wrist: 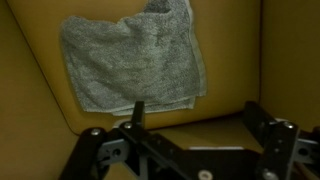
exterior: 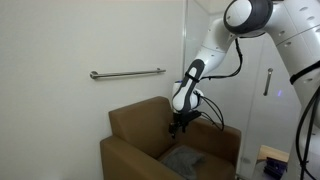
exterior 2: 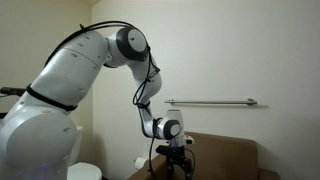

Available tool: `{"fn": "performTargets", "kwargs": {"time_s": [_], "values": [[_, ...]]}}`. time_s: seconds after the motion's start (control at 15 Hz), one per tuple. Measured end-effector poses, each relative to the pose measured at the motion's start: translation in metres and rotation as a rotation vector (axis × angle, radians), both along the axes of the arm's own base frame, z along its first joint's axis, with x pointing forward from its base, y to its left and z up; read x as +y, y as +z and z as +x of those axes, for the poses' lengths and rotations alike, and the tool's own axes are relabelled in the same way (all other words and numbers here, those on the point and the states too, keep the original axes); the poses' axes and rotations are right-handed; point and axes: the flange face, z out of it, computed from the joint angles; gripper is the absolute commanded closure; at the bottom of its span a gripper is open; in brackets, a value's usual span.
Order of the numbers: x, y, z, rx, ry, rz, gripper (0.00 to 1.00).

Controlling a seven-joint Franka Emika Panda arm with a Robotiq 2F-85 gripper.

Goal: Put the towel on the chair seat

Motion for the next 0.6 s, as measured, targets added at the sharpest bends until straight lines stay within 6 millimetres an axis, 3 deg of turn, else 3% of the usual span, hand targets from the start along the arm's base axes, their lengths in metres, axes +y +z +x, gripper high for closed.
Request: {"fn": "performTargets", "kwargs": {"time_s": [0.6], "values": [[-0.0016, -0.0002, -0.0002, -0.001, 0.006, 0.011, 0.00]]}}
